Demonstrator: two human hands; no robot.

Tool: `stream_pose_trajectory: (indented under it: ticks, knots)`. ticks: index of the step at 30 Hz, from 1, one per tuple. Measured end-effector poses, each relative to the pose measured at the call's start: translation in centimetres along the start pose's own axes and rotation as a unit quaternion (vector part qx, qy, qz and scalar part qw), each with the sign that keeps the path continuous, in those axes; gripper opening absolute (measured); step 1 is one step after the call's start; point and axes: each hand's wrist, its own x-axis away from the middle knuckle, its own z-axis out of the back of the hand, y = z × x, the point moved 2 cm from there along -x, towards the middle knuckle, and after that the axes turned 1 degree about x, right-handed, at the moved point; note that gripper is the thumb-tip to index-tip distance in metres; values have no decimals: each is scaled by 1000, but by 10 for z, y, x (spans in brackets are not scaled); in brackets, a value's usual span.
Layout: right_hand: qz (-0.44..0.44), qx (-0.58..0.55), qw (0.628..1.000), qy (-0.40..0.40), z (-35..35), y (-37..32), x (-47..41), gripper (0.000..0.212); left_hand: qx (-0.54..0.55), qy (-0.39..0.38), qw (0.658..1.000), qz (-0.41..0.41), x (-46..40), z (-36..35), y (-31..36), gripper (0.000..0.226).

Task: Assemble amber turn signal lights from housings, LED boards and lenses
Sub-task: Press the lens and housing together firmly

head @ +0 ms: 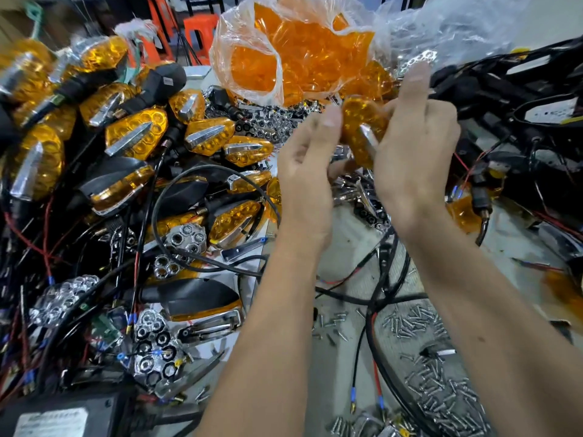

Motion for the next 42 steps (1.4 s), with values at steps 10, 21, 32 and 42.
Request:
stream_pose_trajectory:
  ticks: [10, 21, 32, 42]
  knots:
    - [207, 210, 955, -18, -18, -3, 34, 53, 200, 164, 964, 58, -6, 11, 7, 77]
    - [268, 172, 948, 2, -19, -4, 44, 42, 285, 164, 942, 68, -5, 12, 7, 69]
    - [219, 192, 956, -28, -23, -6, 43, 49, 117, 218, 969, -27, -7, 18, 8, 71]
    - [149, 259, 941, -160, -28, -2, 33, 56, 138, 261, 953, 69, -13, 25, -3, 66]
